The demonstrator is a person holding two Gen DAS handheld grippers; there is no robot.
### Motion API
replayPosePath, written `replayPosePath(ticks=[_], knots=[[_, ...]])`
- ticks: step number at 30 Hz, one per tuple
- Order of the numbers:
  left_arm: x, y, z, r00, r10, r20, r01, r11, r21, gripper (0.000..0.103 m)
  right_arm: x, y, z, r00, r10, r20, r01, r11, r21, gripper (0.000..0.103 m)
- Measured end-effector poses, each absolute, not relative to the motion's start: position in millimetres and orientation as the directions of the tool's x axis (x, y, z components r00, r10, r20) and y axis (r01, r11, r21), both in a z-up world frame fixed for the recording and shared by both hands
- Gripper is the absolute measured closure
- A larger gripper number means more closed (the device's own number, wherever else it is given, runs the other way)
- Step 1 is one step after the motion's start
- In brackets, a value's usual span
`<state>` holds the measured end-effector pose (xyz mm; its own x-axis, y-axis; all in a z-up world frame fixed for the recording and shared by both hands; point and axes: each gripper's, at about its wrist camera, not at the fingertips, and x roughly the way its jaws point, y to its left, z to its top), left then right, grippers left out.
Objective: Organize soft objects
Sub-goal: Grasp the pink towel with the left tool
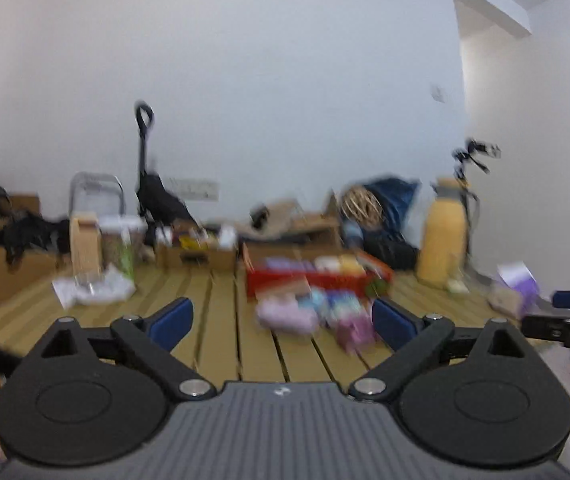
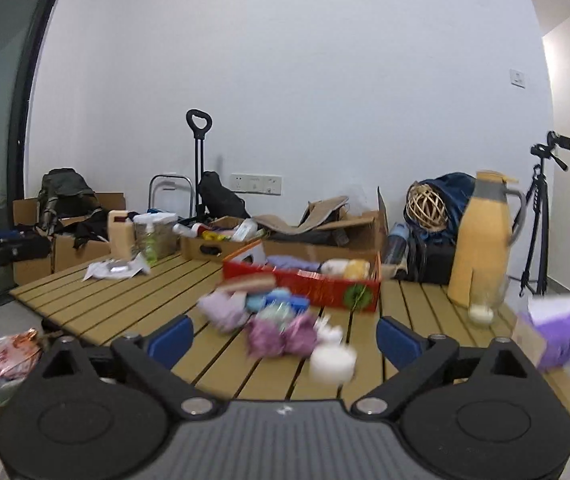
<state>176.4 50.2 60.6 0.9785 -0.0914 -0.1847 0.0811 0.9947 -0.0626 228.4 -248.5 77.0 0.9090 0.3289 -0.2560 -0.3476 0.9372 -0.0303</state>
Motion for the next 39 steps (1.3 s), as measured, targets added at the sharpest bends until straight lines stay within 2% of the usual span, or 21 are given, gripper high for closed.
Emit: replayPosePath(ticks=[4,7,12,18,25,26,30,32,35,39], knots=[[167,40,47,0.969,-0.110,-0.223,0.109,0.994,-0.019,0.005,194,-242,39,0.891,0.340,-0.300,-0.358,0.934,-0.005,0.004],[174,37,46,0.968,-0.106,-0.228,0.101,0.994,-0.035,0.005,191,-241,26,0.873,0.350,-0.340,-0.371,0.929,0.005,0.004],[188,36,33,0.956,-0.113,-0.273,0.103,0.993,-0.048,0.005,195,-244,24,0.892,0.339,-0.297,-0.349,0.937,0.021,0.004],[228,26,10,0.919,-0.134,-0.371,0.116,0.991,-0.071,0.002,219,-245,11,0.895,0.339,-0.289,-0.334,0.940,0.068,0.008],[291,25,-1,0.904,-0.118,-0.411,0.085,0.992,-0.098,0.003,269,-245,-8,0.860,0.368,-0.354,-0.324,0.929,0.178,0.031],[302,28,-1,0.904,-0.115,-0.411,0.079,0.992,-0.103,0.005,276,-243,-9,0.854,0.378,-0.359,-0.329,0.925,0.192,0.038],[353,51,1,0.899,-0.130,-0.418,0.097,0.990,-0.101,0.022,311,-228,-14,0.830,0.417,-0.370,-0.347,0.906,0.243,0.050],[389,69,3,0.891,-0.161,-0.425,0.124,0.986,-0.113,0.025,336,-217,-16,0.808,0.448,-0.383,-0.348,0.887,0.304,0.057],[443,89,4,0.873,-0.224,-0.433,0.173,0.973,-0.153,0.025,372,-194,-21,0.771,0.504,-0.389,-0.369,0.852,0.372,0.059],[511,107,-3,0.837,-0.301,-0.458,0.201,0.946,-0.256,0.027,418,-150,-23,0.736,0.540,-0.408,-0.421,0.837,0.350,0.059]])
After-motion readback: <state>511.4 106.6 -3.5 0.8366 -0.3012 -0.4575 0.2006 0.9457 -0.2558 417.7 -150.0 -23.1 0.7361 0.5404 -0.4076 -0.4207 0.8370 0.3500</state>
